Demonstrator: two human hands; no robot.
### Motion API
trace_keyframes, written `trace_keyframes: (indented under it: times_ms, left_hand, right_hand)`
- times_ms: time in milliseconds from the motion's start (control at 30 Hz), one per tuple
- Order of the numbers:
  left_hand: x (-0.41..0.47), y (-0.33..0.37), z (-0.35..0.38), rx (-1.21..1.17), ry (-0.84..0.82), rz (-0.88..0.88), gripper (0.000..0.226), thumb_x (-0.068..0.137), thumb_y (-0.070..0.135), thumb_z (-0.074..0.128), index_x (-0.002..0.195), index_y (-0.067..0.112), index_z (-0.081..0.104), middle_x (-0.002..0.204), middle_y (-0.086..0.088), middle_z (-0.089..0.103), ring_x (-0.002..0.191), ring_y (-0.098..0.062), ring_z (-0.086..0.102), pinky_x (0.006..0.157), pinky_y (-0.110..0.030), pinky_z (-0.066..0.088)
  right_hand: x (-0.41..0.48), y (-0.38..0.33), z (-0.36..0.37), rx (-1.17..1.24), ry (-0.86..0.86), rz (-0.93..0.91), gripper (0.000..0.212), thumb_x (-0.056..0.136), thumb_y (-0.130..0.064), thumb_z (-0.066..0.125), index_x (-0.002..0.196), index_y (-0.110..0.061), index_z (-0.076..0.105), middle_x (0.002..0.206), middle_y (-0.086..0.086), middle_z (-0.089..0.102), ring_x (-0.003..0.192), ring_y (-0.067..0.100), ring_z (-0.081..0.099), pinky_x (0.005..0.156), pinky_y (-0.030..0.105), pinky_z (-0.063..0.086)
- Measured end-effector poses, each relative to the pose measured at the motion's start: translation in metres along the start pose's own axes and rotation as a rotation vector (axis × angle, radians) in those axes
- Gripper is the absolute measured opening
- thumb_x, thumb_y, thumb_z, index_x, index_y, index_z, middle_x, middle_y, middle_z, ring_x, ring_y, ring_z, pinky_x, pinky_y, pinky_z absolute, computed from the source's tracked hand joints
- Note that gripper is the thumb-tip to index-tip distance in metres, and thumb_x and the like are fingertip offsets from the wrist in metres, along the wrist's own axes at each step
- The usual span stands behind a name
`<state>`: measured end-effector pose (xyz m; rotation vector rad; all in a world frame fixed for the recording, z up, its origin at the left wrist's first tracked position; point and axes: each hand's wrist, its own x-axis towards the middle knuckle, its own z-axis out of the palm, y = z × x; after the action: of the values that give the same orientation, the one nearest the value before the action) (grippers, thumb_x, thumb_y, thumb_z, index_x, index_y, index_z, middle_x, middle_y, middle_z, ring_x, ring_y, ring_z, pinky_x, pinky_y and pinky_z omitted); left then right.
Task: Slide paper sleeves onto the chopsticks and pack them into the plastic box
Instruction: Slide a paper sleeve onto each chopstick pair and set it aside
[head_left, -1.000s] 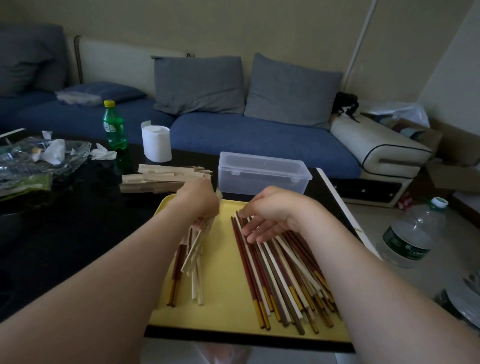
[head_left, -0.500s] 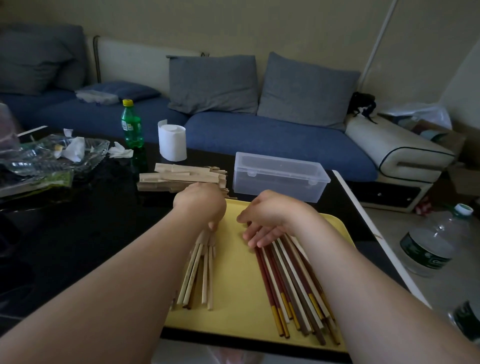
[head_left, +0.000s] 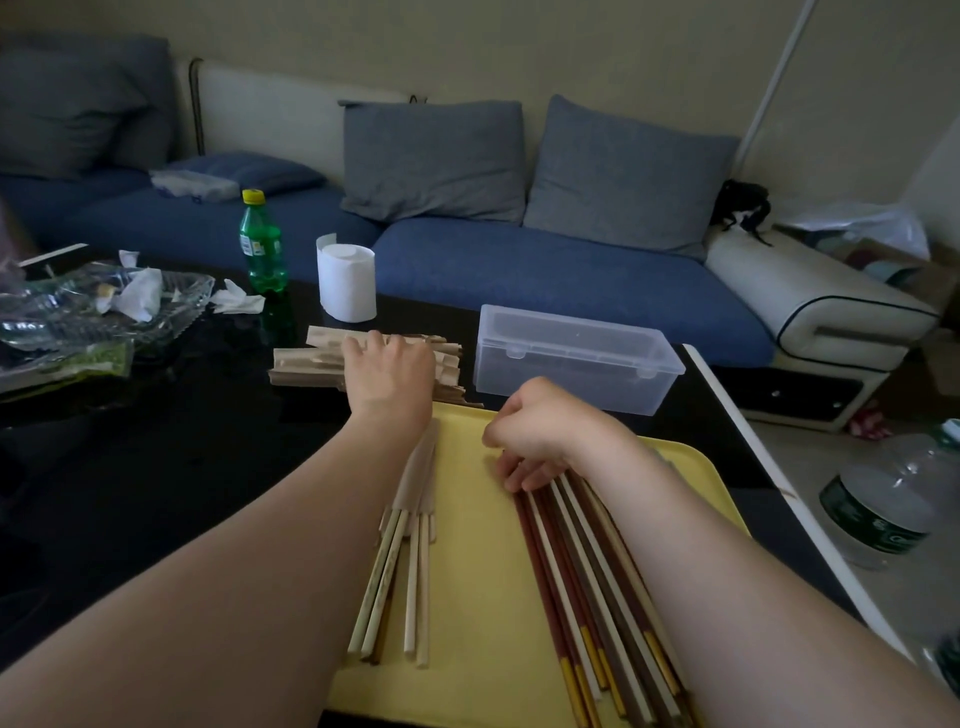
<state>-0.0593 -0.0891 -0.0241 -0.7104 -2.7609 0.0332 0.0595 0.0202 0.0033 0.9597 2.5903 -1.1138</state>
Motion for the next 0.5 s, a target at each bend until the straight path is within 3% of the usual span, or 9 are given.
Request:
trace_keyframes:
  times_ms: [200,367,500]
  left_hand:
    - [0.000,0.000,-0.006,-0.053,0.075,-0.021,0.012,0.093,0.013,0.072,0.103,0.018,0.067,0.089,-0.005,0.061,0.108,-0.029,0.063,0.107,-0.048,0.038]
    - [-0.004,0.001,-0.014,-0.078,0.171,0.041,0.016,0.092,0.011,0.072,0.089,0.021,0.061,0.080,-0.001,0.057,0.095,-0.025,0.065,0.102,-0.044,0.038]
    - [0.000,0.014,-0.015,-0.302,0.230,0.155,0.008,0.097,0.020,0.072,0.093,0.024,0.065,0.081,0.004,0.065,0.081,-0.022,0.063,0.089,-0.041,0.045]
  right_hand:
    - [-0.001,0.002,-0.006,-0.012,0.021,-0.005,0.026,0.105,-0.013,0.063,0.131,-0.007,0.063,0.089,0.015,0.082,0.074,0.026,0.083,0.078,0.044,0.070]
    - [-0.010,0.007,-0.014,-0.126,0.065,0.066,0.017,0.101,-0.008,0.070,0.117,-0.005,0.065,0.084,0.014,0.082,0.072,0.025,0.083,0.070,0.038,0.069]
    - [-0.029,0.009,-0.016,-0.252,-0.103,0.189,0.020,0.097,-0.012,0.080,0.111,0.001,0.072,0.095,0.017,0.083,0.071,0.023,0.081,0.068,0.032,0.067]
